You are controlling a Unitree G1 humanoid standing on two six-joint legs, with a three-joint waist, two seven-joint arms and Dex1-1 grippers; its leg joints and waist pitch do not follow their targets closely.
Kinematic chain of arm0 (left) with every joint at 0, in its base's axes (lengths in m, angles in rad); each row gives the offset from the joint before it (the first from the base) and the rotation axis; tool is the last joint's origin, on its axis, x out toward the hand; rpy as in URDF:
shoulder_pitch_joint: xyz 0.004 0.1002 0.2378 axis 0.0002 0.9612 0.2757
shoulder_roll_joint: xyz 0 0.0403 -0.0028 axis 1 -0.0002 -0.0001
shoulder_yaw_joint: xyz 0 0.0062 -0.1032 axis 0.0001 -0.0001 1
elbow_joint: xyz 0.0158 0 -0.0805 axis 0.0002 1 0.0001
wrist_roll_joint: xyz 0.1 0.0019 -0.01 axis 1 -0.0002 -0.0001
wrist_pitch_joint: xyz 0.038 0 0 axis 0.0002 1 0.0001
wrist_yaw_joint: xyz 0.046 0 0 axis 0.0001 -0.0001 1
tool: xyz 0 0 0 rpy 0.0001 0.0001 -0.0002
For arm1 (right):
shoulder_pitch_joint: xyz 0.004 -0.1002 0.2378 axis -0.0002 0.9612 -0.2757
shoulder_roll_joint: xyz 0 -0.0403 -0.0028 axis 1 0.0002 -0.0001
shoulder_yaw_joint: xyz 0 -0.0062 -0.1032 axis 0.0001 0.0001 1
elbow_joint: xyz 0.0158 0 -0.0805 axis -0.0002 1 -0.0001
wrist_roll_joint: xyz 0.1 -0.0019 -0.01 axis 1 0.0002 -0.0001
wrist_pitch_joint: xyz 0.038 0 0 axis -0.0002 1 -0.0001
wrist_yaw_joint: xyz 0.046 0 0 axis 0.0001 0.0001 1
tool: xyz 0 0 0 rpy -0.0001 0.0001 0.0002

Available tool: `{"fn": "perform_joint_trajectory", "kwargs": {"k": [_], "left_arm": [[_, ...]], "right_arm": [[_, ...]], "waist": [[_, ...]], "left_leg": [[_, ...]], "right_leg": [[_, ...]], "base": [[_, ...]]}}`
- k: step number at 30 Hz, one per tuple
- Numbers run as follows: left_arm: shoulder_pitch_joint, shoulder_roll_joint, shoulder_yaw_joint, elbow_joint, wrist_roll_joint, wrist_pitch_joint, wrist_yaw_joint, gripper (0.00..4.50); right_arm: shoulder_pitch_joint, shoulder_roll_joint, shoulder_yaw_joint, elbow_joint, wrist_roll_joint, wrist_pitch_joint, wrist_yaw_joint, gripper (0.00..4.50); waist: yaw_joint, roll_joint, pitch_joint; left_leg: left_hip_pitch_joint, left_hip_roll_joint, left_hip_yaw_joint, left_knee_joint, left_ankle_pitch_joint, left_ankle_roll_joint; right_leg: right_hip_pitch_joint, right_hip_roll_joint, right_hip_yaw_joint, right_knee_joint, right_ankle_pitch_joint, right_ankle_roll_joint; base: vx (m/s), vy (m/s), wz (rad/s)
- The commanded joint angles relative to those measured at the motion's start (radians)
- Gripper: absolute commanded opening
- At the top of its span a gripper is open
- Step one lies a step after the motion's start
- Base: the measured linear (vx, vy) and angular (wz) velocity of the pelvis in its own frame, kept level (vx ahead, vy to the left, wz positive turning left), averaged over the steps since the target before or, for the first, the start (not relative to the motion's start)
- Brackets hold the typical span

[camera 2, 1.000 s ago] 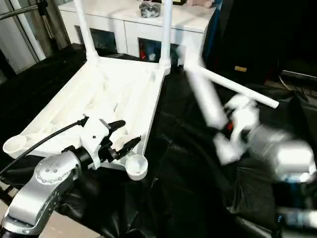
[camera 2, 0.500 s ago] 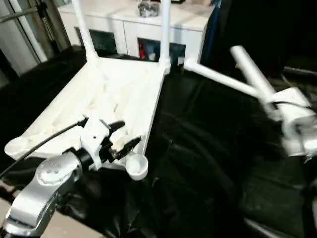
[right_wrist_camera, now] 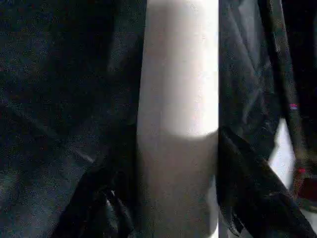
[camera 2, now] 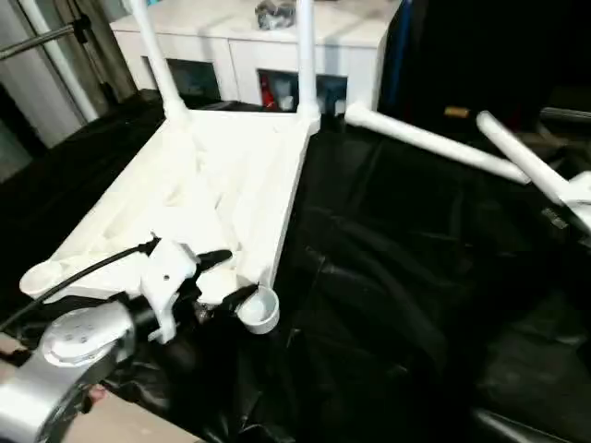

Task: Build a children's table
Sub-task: Pick table leg

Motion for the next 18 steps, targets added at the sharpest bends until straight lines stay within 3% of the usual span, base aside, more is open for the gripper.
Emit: {"fn": "perform_joint_trajectory", "kwargs": {"k": [1, 4, 5, 11, 18], "left_arm": [[0.011, 0.018, 0.012, -0.017, -0.005, 0.02, -0.007, 3.59], [0.009, 0.021, 0.012, -0.024, -0.008, 0.027, -0.01, 3.59], [0.007, 0.025, 0.01, -0.028, -0.012, 0.031, -0.011, 3.59], [-0.002, 0.03, 0.011, -0.04, -0.023, 0.044, -0.011, 3.59], [-0.02, 0.037, 0.016, -0.029, -0.024, 0.038, -0.017, 3.59]], "right_arm": [[-0.025, -0.019, 0.029, 0.014, -0.047, -0.02, 0.006, 1.84], [-0.036, -0.022, 0.044, 0.023, -0.065, -0.027, 0.019, 1.84], [-0.046, -0.025, 0.057, 0.031, -0.082, -0.036, 0.033, 1.84], [-0.086, -0.039, 0.079, 0.032, -0.111, -0.09, 0.14, 1.84], [-0.111, -0.064, 0.061, 0.021, -0.092, -0.141, 0.267, 1.84]], "waist": [[0.002, -0.04, -0.041], [-0.001, -0.037, -0.039], [-0.003, -0.041, -0.04], [-0.008, -0.043, -0.038], [-0.006, -0.043, -0.047]], "left_leg": [[-0.001, 0.028, -0.007, -0.051, -0.115, 0.135], [0.001, 0.03, -0.006, -0.052, -0.14, 0.14], [0.002, 0.031, -0.007, -0.053, -0.149, 0.138], [0.002, 0.033, -0.006, -0.055, -0.188, 0.128], [0.001, 0.035, -0.007, -0.05, -0.153, 0.154]], "right_leg": [[0.045, -0.054, 0.023, -0.082, -0.124, -0.307], [0.042, -0.055, 0.022, -0.084, -0.145, -0.305], [0.042, -0.055, 0.022, -0.084, -0.152, -0.305], [0.041, -0.057, 0.023, -0.087, -0.196, -0.297], [0.044, -0.058, 0.023, -0.081, -0.142, -0.314]], "base": [[0.0, 0.0, 0.0], [0.0, 0.0, 0.0], [0.0, 0.0, 0.0], [0.0, 0.0, 0.0], [0.0, 0.0, 0.0]]}}
